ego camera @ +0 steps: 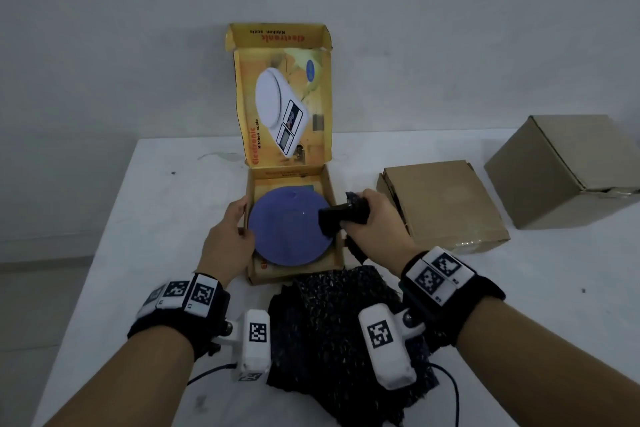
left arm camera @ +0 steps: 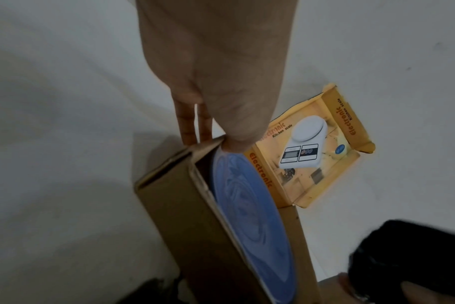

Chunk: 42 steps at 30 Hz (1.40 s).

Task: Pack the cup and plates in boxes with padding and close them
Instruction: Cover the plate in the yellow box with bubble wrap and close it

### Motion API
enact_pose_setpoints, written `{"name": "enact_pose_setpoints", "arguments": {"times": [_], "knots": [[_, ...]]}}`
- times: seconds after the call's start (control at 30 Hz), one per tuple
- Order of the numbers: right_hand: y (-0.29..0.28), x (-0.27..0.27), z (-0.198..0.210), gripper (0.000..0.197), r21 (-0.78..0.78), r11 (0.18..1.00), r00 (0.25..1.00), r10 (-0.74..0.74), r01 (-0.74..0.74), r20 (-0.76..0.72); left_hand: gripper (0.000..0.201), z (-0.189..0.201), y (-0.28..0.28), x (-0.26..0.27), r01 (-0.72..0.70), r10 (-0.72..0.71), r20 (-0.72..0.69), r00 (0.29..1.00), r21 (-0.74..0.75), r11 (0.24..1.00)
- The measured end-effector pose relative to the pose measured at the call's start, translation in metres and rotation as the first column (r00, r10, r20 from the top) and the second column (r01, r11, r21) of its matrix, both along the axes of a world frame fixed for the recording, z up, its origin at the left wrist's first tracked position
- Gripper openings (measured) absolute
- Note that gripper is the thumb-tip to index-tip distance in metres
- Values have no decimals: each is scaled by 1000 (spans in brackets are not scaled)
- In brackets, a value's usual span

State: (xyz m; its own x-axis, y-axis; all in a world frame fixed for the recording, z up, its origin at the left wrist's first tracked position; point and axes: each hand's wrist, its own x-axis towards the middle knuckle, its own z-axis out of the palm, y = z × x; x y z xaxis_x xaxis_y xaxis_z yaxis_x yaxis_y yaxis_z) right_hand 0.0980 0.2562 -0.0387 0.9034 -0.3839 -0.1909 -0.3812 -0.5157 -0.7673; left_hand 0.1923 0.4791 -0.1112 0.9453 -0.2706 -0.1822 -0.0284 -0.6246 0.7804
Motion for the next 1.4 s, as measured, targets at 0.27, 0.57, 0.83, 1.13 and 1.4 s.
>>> {"name": "enact_pose_setpoints", "arguments": {"times": [0.27, 0.57, 0.83, 1.13, 1.4], "knots": [[2, 15, 12, 27, 511, 841, 978, -210, 179, 4, 59, -3, -5, -4, -13, 11, 31, 999, 64, 998], [-11, 41, 8, 15, 499, 855, 990, -132, 140, -51, 50, -5, -14, -2, -62, 50, 98, 994, 120, 991], [-7, 31, -15, 37, 95, 973, 973, 201, -212, 115, 58, -11, -25, 0, 20, -81, 178, 981, 319, 948], [-5, 4, -43, 19, -812, 169, 523, 832, -558, -186, 61, -17, -16, 11, 103, -162, 181, 970, 298, 949], [8, 17, -11, 25, -523, 233, 513, 704, -820, -490, 57, -18, -12, 12, 125, -171, 177, 969, 245, 961]]}}
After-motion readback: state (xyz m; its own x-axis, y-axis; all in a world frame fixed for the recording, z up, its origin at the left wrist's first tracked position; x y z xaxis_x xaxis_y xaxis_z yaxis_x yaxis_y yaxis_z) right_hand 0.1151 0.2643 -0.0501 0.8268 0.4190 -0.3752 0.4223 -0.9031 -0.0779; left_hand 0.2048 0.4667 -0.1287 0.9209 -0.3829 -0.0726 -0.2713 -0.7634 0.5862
